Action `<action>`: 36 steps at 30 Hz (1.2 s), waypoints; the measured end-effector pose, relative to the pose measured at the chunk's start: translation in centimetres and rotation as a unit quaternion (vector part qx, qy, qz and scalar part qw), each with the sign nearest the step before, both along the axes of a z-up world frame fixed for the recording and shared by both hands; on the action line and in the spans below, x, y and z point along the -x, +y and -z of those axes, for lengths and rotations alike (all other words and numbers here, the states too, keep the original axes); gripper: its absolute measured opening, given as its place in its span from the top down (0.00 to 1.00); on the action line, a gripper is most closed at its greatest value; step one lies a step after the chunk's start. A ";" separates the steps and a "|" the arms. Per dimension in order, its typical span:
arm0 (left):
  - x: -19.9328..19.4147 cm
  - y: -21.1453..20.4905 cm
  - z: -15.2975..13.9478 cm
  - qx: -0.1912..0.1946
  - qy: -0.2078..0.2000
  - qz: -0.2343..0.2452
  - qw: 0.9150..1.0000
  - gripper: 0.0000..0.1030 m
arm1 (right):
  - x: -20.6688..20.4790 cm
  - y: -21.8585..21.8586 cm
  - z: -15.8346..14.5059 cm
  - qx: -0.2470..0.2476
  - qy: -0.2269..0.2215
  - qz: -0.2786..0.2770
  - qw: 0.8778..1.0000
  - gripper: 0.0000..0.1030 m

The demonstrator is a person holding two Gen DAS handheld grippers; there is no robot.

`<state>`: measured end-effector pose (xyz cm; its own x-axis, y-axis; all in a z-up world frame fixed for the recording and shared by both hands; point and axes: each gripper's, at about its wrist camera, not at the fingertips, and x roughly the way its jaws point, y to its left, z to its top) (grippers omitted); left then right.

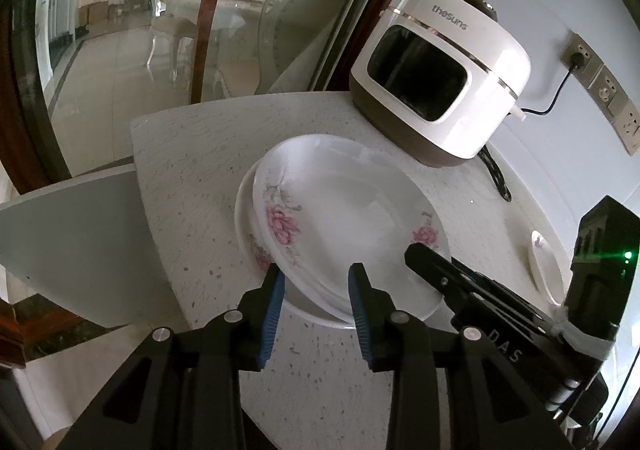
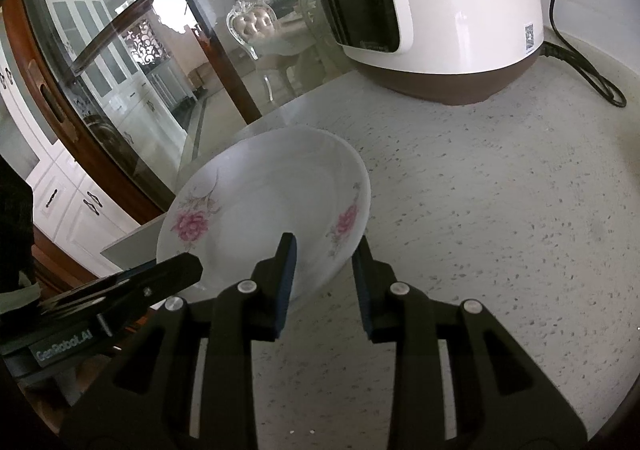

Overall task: Organize plates and bowls
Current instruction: 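Lower the plates onto the plate stack and open both grippers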

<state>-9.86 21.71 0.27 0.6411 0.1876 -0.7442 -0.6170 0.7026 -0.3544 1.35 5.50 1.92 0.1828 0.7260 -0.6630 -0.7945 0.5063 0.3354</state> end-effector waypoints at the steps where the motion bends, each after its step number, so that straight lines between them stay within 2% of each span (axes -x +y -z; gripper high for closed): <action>1: 0.1 0.0 0.0 0.001 0.000 -0.001 1.000 0.67 | -0.1 0.0 0.0 0.000 -0.001 0.000 1.000 0.68; 4: 0.3 0.1 0.0 0.001 0.002 -0.010 1.000 0.62 | -0.1 0.1 0.1 0.004 -0.010 0.002 1.000 0.68; 7: 0.5 0.3 -0.1 0.004 -0.001 -0.009 1.000 0.62 | 0.0 0.2 0.2 0.010 -0.020 -0.001 1.000 0.69; 11: 0.6 0.3 0.1 0.005 0.002 -0.008 1.000 0.62 | -0.1 0.2 0.2 0.010 -0.020 -0.002 1.000 0.69; 15: 0.8 0.5 0.2 0.004 0.004 -0.012 1.000 0.56 | -0.1 0.2 0.4 0.014 -0.018 0.000 1.000 0.69; 18: 1.4 0.6 -0.3 -0.009 -0.002 -0.021 1.000 0.49 | 0.0 0.1 0.3 0.014 -0.017 0.002 1.000 0.69; 23: 1.9 0.6 -0.9 -0.013 -0.018 -0.028 0.999 0.48 | -0.1 -0.1 0.2 0.012 -0.015 0.011 1.000 0.68; 25: 1.9 0.5 -1.2 -0.013 -0.028 -0.026 0.999 0.44 | -0.4 -0.5 0.1 0.007 -0.011 0.019 1.000 0.62; 27: 1.9 0.3 -1.5 -0.014 -0.039 -0.024 0.999 0.42 | -0.7 -1.0 -0.1 -0.001 -0.010 0.031 0.999 0.45; 31: 1.3 -0.1 -2.1 -0.018 -0.052 -0.015 0.998 0.37 | -1.3 -2.1 -0.6 -0.017 -0.013 0.057 0.998 0.41; 36: 0.3 -0.8 -2.4 -0.021 -0.058 -0.001 0.998 0.37 | -2.0 -3.6 -1.2 -0.027 -0.025 0.108 0.993 0.36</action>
